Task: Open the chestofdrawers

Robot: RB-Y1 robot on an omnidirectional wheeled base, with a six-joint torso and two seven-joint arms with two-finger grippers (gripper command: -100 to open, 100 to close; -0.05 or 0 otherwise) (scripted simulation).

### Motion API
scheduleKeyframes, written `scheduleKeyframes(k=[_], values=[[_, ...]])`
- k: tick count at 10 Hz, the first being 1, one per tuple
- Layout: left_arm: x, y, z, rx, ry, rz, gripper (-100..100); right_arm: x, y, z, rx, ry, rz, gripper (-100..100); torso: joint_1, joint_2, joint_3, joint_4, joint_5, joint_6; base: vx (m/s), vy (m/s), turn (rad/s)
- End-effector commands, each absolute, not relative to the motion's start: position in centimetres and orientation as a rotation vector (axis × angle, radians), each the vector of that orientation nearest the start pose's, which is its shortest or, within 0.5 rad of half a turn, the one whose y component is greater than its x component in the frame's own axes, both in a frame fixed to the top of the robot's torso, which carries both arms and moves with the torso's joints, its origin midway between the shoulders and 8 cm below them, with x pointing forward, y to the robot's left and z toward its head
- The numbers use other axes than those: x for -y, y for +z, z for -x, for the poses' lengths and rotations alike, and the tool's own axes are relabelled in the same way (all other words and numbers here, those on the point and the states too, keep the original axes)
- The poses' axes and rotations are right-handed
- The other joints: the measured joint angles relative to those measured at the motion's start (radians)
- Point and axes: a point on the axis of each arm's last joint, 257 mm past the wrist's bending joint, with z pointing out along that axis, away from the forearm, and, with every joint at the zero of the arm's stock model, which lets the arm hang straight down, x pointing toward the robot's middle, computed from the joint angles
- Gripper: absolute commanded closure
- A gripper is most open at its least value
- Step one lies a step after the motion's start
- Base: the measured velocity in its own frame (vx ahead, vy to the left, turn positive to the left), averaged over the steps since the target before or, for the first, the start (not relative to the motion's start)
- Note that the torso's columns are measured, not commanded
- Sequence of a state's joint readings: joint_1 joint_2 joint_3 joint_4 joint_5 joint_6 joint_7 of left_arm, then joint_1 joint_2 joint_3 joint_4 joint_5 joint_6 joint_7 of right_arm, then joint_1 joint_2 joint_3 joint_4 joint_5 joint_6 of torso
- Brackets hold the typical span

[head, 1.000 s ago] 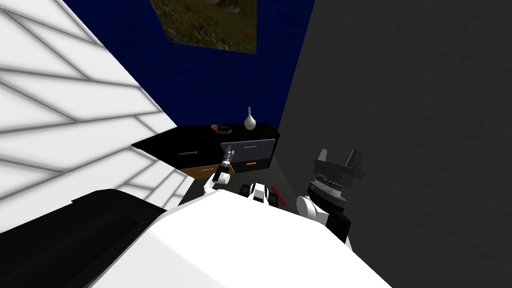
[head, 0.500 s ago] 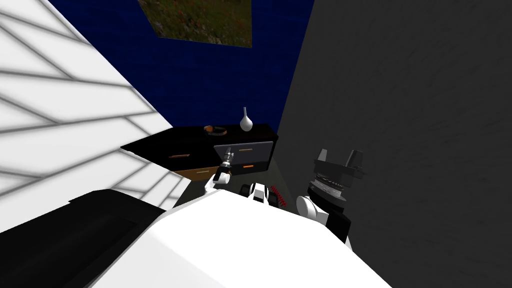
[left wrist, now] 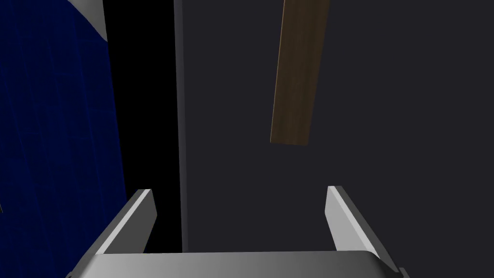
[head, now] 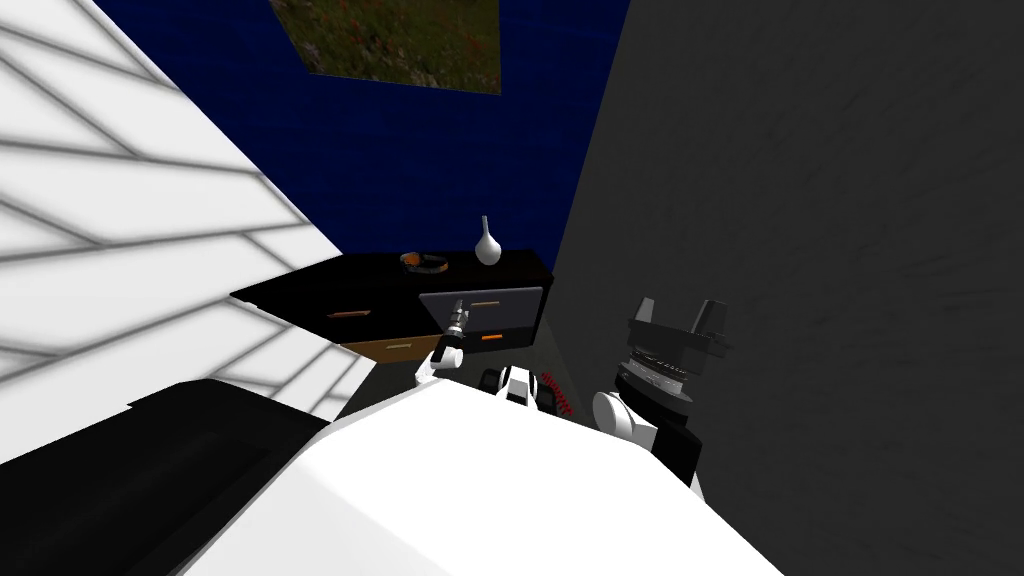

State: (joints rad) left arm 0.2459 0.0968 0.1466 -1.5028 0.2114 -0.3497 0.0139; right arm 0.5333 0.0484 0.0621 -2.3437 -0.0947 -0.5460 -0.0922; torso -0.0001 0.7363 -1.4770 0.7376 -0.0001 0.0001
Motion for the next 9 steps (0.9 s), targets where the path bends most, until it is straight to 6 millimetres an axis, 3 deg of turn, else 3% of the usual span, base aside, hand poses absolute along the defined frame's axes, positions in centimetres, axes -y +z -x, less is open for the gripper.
scheduleKeyframes(k=[1,4,6,7,9], values=[[-37.4,-30.0,-43.9,-0.890,-1.104,1.402,-100,27.8,5.0,-32.1,-0.423,1.509,-0.722,0,0.001,0.001,0.000,0.000,0.000,0.000,0.097,-0.057,0.033],[-35.9,-31.4,-43.8,-0.851,-1.125,1.472,-100,27.8,5.0,-32.1,-0.423,1.509,-0.722,0,0.001,0.005,0.003,0.001,0.000,0.000,0.047,-0.037,0.016],[-36.1,-31.1,-43.8,-0.857,-1.122,1.463,-100,27.8,5.0,-32.1,-0.423,1.509,-0.722,0,0.002,0.004,0.002,0.001,0.000,0.000,0.003,-0.003,0.001],[-36.1,-31.1,-43.8,-0.857,-1.122,1.462,100,27.8,5.0,-32.1,-0.423,1.509,-0.722,0,0.001,0.003,0.002,0.001,0.000,0.000,0.000,0.000,0.000],[-35.6,-30.8,-42.8,-0.877,-1.138,1.455,100,27.8,5.0,-32.1,-0.423,1.509,-0.722,0,-0.003,0.005,0.003,0.001,-0.001,-0.001,-0.108,-0.084,0.112]])
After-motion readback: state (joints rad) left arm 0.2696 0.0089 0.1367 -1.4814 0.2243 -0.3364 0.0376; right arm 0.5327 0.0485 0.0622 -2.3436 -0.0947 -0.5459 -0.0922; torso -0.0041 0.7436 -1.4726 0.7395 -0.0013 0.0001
